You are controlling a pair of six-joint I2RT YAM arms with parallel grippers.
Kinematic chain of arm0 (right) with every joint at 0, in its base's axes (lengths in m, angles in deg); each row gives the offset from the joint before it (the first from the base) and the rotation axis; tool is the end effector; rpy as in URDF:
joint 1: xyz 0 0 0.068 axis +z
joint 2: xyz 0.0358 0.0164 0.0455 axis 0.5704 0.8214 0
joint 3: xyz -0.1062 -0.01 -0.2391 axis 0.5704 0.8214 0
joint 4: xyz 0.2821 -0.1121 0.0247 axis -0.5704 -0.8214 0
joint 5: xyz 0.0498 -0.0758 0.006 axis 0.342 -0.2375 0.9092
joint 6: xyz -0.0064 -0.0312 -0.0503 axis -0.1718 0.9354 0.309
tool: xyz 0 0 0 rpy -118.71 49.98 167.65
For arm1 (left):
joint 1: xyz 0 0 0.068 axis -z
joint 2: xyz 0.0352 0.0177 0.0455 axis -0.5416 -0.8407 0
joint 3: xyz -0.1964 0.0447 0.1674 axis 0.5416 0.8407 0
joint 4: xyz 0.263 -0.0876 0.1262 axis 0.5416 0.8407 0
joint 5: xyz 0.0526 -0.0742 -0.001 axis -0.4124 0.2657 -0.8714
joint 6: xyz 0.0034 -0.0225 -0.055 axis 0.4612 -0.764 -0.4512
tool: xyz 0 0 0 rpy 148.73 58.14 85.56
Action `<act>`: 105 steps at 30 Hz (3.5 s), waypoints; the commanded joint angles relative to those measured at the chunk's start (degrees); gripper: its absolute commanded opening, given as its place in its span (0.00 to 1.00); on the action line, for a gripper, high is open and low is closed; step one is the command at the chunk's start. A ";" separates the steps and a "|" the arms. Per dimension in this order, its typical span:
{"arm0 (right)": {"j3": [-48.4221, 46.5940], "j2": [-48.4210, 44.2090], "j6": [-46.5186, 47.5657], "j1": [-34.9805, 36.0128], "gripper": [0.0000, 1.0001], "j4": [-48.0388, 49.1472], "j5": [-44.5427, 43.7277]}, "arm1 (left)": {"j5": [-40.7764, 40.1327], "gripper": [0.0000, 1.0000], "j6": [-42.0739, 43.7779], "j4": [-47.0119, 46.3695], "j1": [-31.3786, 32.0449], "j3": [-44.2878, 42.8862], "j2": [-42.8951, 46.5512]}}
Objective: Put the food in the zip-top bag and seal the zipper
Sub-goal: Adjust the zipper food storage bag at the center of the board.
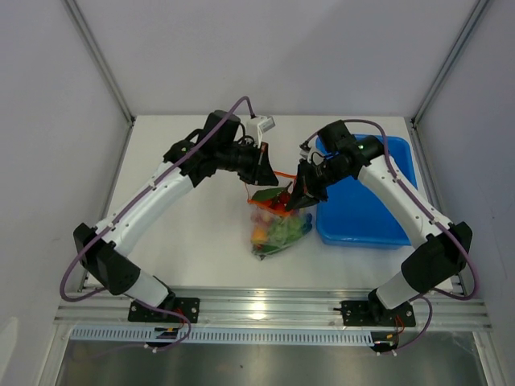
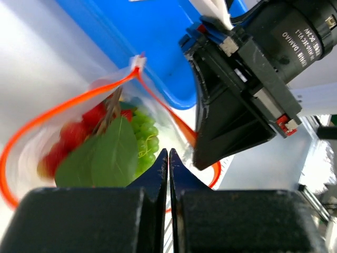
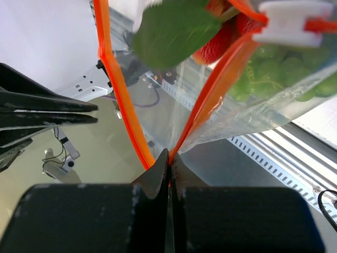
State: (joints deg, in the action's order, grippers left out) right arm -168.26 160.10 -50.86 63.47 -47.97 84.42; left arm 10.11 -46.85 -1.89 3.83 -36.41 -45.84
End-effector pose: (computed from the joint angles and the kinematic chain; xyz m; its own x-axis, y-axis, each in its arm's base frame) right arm 0.2932 0.1940 0.3366 -0.9935 -0.1026 -0.0502 -0.1058 0.6604 0.7435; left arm 0.2925 -0.2470 0.3800 -0.7040 0.2269 -0.6730 0.6784 0.4952 -0.5427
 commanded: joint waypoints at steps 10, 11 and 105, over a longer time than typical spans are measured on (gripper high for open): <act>0.46 0.81 -1.14 -0.21 0.00 0.48 3.64 | -8.07 0.01 -0.80 1.72 1.35 4.83 4.37; 0.46 0.90 -1.14 -0.21 0.00 0.82 3.73 | -8.51 0.01 -0.80 2.16 1.52 3.87 3.58; 3.53 4.50 -33.22 -2.06 0.00 15.15 -17.89 | 10.91 0.01 14.58 1.72 -1.38 -3.36 -10.23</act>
State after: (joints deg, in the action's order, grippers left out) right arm -164.41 165.35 -81.37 61.48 -34.55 70.32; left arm 16.20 -31.88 0.87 1.60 -40.28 -57.45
